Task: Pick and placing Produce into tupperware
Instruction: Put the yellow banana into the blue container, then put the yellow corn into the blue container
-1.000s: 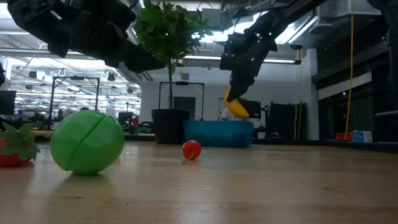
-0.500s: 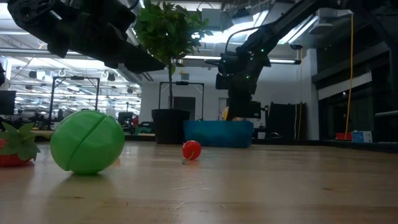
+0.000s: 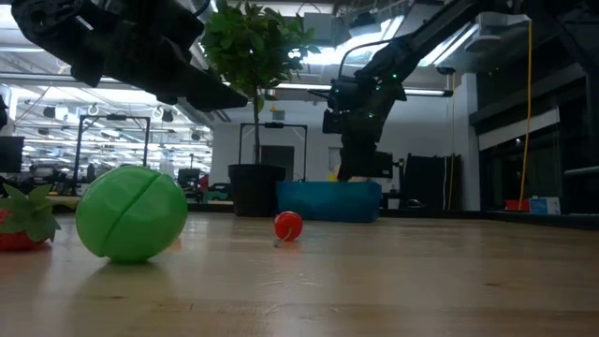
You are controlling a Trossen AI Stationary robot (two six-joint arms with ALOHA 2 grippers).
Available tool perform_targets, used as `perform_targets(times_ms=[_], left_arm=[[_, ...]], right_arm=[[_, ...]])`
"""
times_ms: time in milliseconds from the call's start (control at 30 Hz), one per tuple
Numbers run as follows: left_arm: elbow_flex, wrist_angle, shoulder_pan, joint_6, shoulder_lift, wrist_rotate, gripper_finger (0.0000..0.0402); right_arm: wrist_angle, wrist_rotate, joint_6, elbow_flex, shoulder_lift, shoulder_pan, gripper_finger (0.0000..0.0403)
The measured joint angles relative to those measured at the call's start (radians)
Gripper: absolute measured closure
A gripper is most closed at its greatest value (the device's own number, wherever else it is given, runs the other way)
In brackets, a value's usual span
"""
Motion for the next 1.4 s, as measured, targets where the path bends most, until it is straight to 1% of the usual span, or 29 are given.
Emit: perform_targets(times_ms=[100, 200, 333, 500, 600, 733, 800, 933, 1000, 1133, 1267, 1400], left_arm=[[0.0, 0.0, 0.0, 0.001, 0.0, 0.0, 0.0127], [0.0, -0.002, 0.0, 0.007, 0.0, -0.001, 0.0127], [0.0, -0.002, 0.0, 0.031, 0.0, -0.035, 0.0127], [0.0, -0.002, 0.0, 0.033, 0.0, -0.085, 0.0127], [0.0, -0.002, 0.0, 0.026, 0.0, -0.085, 0.0127], [0.0, -0.035, 0.0, 0.025, -0.016, -0.085, 0.0127], [0.0, -0.059, -0.001, 0.024, -0.038, -0.085, 0.0127], [-0.033, -0.063, -0.019, 0.021, -0.117, -0.087, 0.0127], [-0.06, -0.063, -0.031, 0.001, -0.173, -0.086, 0.0127], [-0.094, -0.074, -0.073, -0.098, -0.269, -0.081, 0.0127], [-0.107, -0.108, -0.124, -0.134, -0.322, -0.073, 0.0127], [-0.109, -0.11, -0.163, -0.14, -0.325, -0.073, 0.0127]], right_arm=[[0.004, 0.0, 0.004, 0.0, 0.0, 0.0, 0.0142], [0.005, 0.0, 0.022, 0.0, 0.0, 0.0, 0.014], [0.004, 0.001, 0.038, 0.0, -0.002, -0.002, 0.0138], [-0.103, 0.001, 0.063, 0.056, -0.01, -0.015, 0.0137], [-0.131, 0.0, 0.078, 0.051, -0.047, -0.028, 0.0137], [-0.111, -0.003, 0.122, -0.025, -0.155, -0.04, 0.0137], [-0.044, -0.011, 0.15, -0.104, -0.23, -0.04, 0.0137], [0.141, -0.039, 0.228, -0.311, -0.394, -0.011, 0.0137], [0.269, -0.044, 0.283, -0.423, -0.483, 0.023, 0.0137], [0.554, -0.058, 0.371, -0.631, -0.632, 0.126, 0.0137], [0.844, -0.064, 0.41, -0.792, -0.727, 0.239, 0.0137], [1.033, -0.062, 0.4, -0.888, -0.758, 0.315, 0.0137]])
